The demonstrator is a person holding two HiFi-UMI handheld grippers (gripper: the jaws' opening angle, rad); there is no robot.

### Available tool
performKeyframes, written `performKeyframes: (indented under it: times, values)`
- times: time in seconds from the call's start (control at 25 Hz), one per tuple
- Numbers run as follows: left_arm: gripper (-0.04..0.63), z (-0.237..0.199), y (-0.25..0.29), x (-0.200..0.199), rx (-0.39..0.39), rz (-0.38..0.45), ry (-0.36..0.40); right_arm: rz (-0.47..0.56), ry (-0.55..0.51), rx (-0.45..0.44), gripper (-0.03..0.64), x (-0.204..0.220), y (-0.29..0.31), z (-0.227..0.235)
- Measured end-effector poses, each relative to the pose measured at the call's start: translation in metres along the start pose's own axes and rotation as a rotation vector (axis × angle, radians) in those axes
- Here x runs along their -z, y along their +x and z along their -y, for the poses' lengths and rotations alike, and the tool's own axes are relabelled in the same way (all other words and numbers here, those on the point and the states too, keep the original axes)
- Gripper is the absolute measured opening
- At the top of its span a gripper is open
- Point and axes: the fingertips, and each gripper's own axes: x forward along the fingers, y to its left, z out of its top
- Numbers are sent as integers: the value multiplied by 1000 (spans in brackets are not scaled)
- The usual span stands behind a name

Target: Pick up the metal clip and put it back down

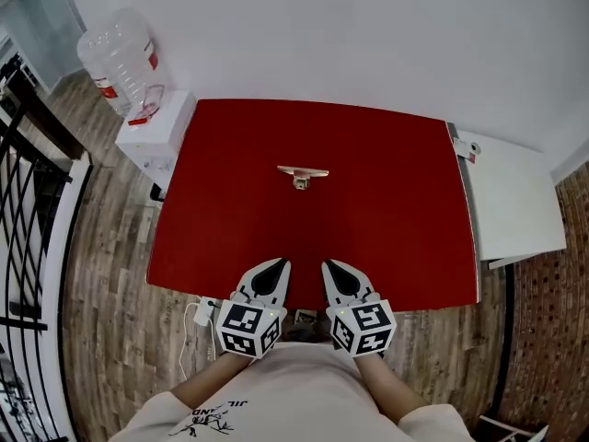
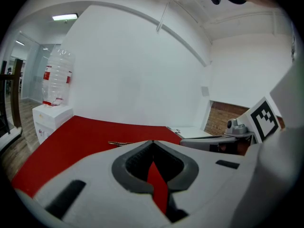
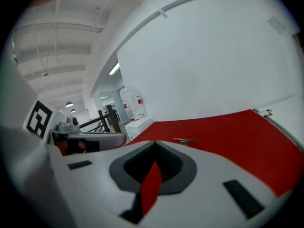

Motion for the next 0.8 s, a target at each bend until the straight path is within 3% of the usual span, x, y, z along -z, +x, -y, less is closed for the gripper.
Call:
performKeyframes:
  times: [0.28,0.8]
  values:
    - [7,-24,8,-9,-40,-12,-12,-13,5,-21,5,-7,24,1]
    - [6,-62,32,-30,9,-44,17,39,90,7,5,-32,63,3]
